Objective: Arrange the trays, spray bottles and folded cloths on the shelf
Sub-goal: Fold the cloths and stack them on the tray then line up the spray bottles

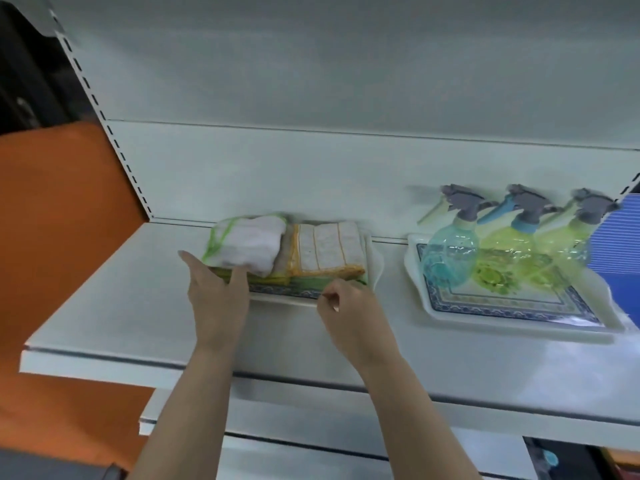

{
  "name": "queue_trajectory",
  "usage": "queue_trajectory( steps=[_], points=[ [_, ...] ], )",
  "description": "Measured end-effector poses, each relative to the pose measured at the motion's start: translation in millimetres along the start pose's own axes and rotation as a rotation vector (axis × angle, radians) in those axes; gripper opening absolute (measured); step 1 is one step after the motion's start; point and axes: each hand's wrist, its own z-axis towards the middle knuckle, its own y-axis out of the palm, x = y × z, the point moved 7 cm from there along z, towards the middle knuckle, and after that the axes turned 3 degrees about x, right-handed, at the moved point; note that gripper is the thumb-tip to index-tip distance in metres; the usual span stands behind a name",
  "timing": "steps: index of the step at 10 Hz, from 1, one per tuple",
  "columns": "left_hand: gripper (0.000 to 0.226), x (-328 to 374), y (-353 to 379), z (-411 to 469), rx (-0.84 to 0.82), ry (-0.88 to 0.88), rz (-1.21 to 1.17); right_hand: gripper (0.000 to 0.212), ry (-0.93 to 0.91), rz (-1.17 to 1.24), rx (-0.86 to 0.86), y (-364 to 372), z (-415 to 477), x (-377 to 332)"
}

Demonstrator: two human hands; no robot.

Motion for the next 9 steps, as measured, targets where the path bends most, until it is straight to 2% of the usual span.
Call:
queue_trajectory(
  steps=[3, 5, 7, 8, 9],
  points=[
    [0.084, -7, 3, 3, -0.037, 0.002, -0.009, 0.017, 0.092, -0.119, 0.108, -17, -4, 17],
    [0.08, 1, 16, -16, -0.113, 0.06, -0.012, 0.021, 0.19, -0.193, 0.091, -31, -4, 23],
    [0.076, 7, 9, -27, -0.128, 0.035, -0.034, 0.017, 0.165, -0.221, 0.133, -34, -10, 15],
    [0.07, 16, -1, -35, -0.091, 0.122, -0.043, 0.018, 0.166, -0.232, 0.169, -38, -18, 7],
    [0.057, 23, -10, -42, -0.07, 0.252, -0.095, 0.016, 0.169, -0.146, 0.234, -47, -30, -1]
  ],
)
